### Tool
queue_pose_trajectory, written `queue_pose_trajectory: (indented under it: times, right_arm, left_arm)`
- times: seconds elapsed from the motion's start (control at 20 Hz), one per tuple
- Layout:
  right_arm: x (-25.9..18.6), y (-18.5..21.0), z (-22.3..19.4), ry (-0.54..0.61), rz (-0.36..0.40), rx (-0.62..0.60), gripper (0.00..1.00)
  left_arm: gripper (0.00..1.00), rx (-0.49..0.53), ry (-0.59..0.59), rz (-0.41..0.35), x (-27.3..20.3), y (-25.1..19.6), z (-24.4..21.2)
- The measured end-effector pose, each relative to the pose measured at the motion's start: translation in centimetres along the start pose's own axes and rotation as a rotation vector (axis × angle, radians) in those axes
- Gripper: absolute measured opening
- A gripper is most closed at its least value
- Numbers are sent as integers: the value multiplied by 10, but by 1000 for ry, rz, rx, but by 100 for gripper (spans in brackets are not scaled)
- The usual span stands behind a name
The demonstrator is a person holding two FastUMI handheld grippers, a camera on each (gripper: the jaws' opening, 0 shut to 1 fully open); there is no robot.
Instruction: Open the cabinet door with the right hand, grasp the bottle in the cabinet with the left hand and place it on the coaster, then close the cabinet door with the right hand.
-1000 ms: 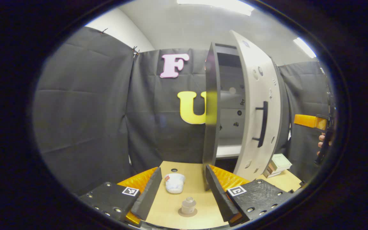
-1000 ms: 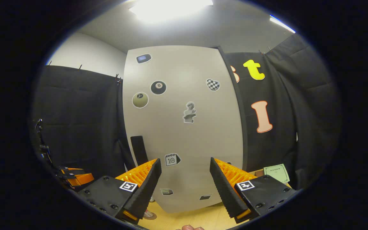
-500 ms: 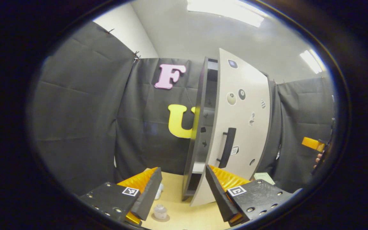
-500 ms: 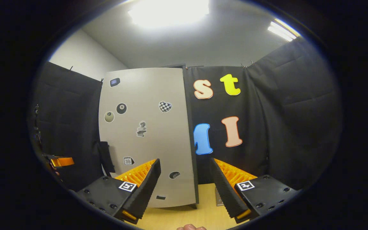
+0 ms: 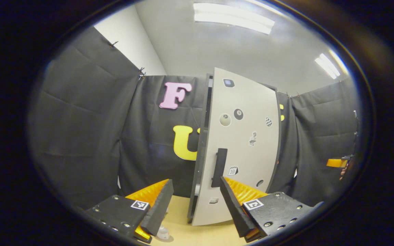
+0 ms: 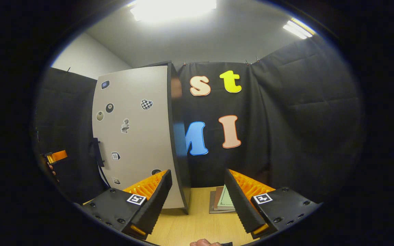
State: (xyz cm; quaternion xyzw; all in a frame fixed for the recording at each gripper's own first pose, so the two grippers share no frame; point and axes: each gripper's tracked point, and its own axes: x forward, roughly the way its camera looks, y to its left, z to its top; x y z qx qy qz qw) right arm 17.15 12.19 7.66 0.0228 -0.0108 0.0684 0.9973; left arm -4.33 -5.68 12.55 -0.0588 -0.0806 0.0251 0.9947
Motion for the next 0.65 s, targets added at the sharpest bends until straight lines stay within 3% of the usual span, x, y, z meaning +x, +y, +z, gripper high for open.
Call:
queue_pose_trajectory:
  times: [0.25, 0.65]
  right_arm:
    - [8, -10, -17, 35, -16, 17, 98]
    - [27, -4, -58, 117, -60, 3, 98]
  left_arm:
    - [83, 1, -4, 1, -5, -9, -4]
    - [83, 27, 30, 7, 22, 23, -25]
